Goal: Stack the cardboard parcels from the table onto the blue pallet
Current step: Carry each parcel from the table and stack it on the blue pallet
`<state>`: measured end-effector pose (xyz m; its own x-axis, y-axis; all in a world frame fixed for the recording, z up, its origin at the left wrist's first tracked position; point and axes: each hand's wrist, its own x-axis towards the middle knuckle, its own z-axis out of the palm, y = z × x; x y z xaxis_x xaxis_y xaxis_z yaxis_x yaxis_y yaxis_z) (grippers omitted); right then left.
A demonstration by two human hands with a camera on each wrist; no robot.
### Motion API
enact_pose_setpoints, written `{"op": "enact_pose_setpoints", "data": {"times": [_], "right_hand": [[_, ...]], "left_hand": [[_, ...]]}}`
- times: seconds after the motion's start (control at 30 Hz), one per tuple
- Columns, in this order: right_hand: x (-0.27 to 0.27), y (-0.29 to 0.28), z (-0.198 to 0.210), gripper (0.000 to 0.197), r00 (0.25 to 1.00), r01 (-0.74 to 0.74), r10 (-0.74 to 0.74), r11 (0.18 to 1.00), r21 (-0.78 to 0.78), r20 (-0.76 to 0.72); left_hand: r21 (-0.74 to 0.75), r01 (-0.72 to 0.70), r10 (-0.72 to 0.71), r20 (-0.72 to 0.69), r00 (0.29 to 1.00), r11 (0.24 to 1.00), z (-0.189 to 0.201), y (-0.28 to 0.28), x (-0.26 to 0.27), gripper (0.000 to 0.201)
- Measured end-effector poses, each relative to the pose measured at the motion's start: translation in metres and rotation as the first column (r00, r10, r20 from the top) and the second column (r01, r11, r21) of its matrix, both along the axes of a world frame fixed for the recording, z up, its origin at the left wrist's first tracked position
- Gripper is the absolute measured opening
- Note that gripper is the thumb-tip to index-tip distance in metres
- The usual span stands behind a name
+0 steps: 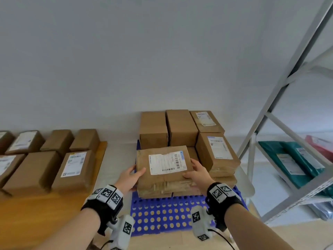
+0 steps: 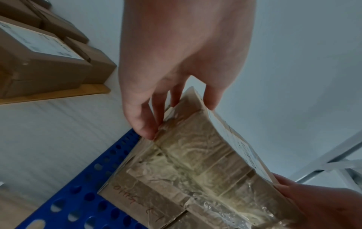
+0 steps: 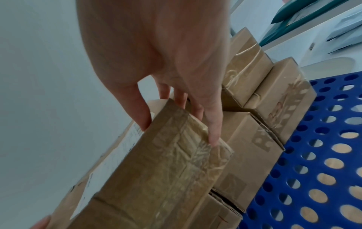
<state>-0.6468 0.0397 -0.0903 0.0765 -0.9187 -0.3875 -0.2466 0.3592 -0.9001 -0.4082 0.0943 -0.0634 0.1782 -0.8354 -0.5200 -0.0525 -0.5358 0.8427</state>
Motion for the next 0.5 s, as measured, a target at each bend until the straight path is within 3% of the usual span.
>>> {"op": "enact_pose_setpoints", "data": {"times": [0.13,0.3,0.5], "right_hand": [[-0.001,-0.007,0.001,0.074,1.000,-0.025,0.025,1.000,-0.005,-0.006],[0.002,-0.008,0.007,0.065,0.999,-0.039,0.039,0.999,-0.017,0.031],[0.004,-0.010,0.012,0.065,0.998,-0.023,0.022,1.000,0.008,0.055]], "left_hand": [[-0.025,-0.035,0.036,0.033,0.999,0.999,-0.001,0.003,-0.005,0.058],[-0.039,-0.074,0.070,-0.103,0.992,0.996,0.001,0.006,0.001,0.056],[-0.067,-0.059,0.051,-0.119,0.992,0.996,0.006,0.007,0.010,0.064]]}}
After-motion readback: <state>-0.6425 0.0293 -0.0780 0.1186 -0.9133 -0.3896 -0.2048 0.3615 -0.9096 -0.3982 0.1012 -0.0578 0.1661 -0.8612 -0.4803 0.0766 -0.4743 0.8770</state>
